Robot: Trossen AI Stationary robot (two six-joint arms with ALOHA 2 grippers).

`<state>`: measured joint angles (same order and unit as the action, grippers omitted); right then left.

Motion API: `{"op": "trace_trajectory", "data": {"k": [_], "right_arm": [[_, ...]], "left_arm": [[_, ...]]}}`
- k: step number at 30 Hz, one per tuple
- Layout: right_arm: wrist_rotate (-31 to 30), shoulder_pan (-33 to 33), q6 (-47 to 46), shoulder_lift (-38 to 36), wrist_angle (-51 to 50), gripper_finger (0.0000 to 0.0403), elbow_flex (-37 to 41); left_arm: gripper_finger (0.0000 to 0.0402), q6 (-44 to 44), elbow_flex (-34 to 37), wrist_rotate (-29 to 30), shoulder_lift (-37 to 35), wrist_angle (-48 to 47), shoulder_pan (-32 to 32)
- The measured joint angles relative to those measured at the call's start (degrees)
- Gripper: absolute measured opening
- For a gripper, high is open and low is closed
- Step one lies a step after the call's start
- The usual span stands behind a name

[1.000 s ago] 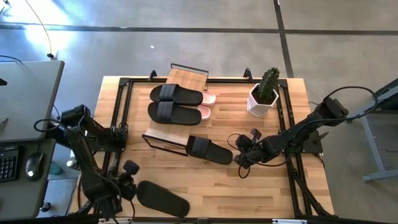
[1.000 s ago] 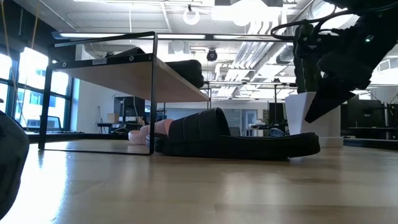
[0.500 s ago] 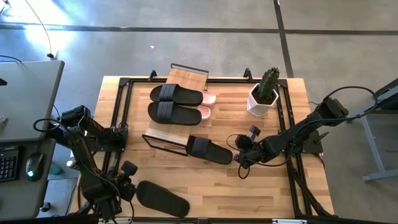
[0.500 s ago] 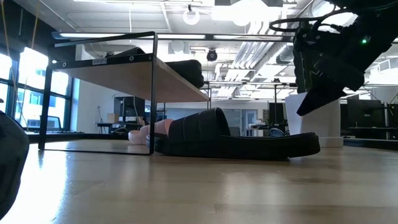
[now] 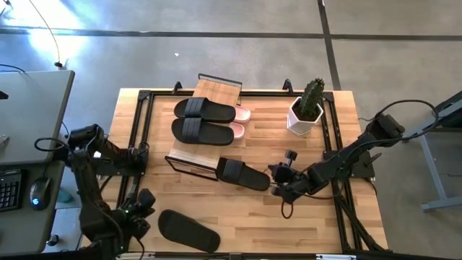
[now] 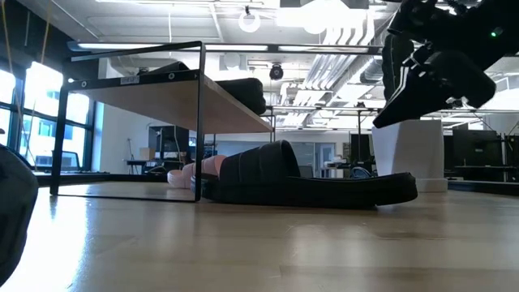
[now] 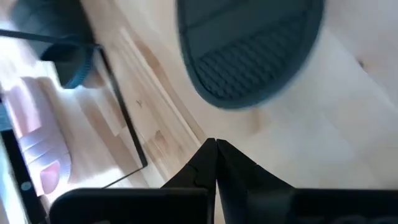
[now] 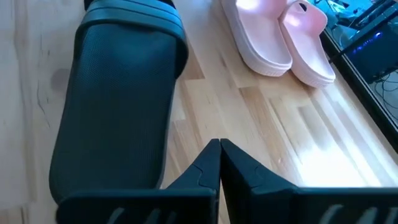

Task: Pick and place slides into the shelf
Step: Put the black slides under the shelf

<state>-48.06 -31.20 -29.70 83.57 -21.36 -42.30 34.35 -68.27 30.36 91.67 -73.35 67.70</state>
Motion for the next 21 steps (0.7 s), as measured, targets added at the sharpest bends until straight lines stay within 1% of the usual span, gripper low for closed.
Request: {"op": "trace_trajectory", "data": {"k": [2,5,9,12,18,20,21], "right_arm": [[0.0,0.0,0.2,0.0,0.1,0.0,0.0],[0.0,0.0,0.0,0.0,0.2,0.0,0.0],[0.0,0.0,-1.2,0.0,1.3,0.0,0.0],[-0.1,0.0,-0.9,0.0,2.7,0.0,0.0],[-2.0,0.1,-1.8,0.0,5.0,0.0,0.0],[-2.5,0.1,-2.5,0.0,5.9,0.0,0.0],[-2.5,0.1,-2.9,0.0,6.3,0.0,0.0]], "left_arm": [[0.0,2.2,0.0,1.9,1.2,0.2,1.4],[0.0,0.9,0.0,2.3,4.1,-0.2,2.6],[0.0,-1.0,0.0,-2.5,8.4,-0.4,2.5],[0.0,-1.8,0.0,-3.5,10.7,-0.4,3.0],[0.0,0.5,0.0,0.5,11.6,-0.4,5.4],[0.0,0.8,0.0,-0.5,11.6,-0.4,5.4],[0.0001,0.8,0.0,-2.1,11.6,-0.4,5.4]]}}
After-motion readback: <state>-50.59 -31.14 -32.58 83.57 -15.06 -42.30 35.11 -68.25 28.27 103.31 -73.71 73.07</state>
